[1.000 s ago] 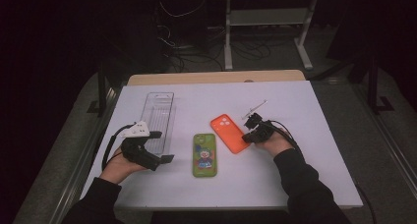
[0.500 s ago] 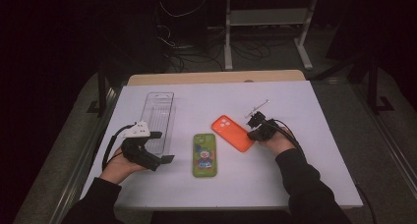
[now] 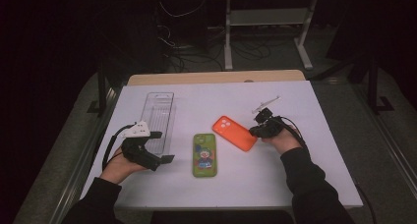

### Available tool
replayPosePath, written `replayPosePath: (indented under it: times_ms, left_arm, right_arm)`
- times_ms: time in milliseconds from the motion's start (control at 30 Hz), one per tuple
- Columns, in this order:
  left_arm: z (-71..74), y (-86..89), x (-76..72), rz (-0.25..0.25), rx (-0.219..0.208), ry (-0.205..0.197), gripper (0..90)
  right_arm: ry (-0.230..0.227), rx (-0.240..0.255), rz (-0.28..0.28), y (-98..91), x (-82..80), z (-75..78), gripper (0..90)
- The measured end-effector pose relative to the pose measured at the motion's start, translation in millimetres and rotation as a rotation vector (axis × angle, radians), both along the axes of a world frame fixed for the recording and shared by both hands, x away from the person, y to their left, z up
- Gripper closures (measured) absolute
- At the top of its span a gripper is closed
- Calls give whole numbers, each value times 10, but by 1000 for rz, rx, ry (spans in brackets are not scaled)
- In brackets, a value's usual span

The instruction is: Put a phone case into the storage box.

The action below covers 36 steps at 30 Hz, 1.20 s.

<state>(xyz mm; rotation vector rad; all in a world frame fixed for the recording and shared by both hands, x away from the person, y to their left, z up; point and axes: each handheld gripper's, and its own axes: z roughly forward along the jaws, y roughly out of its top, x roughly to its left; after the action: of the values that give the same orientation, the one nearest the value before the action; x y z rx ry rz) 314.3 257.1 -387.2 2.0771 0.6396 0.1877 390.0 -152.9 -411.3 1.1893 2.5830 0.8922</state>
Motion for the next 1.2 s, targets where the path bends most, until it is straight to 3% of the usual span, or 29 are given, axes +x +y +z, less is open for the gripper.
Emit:
replayPosePath:
  times_ms: [267, 433, 500, 600, 700, 800, 1000, 1200]
  left_arm:
    - [9, 24, 7, -5, 11, -8, 0]
    - [9, 18, 4, -3, 5, -8, 0]
    - [10, 19, 5, -4, 6, -9, 0]
    - [11, 20, 4, -4, 1, -9, 0]
    - [11, 25, 2, -3, 1, -7, 0]
    - [17, 24, 3, -8, 2, -12, 0]
    - [10, 9, -1, -7, 10, -4, 0]
    - [6, 1, 3, -10, 11, -8, 0]
  right_arm:
    - [-34, 137, -7, -235, -212, 160, 469]
    - [-87, 169, -4, -325, -373, 151, 214]
    - [-117, 157, -6, -336, -433, 133, 126]
    - [-165, 184, -4, -365, -547, 112, 74]
    - [-174, 207, 0, -374, -656, 96, 1]
    - [-195, 217, -1, -390, -746, 52, 0]
    - [-153, 222, 4, -394, -935, -90, 0]
    - [-165, 206, 21, -364, -949, -71, 0]
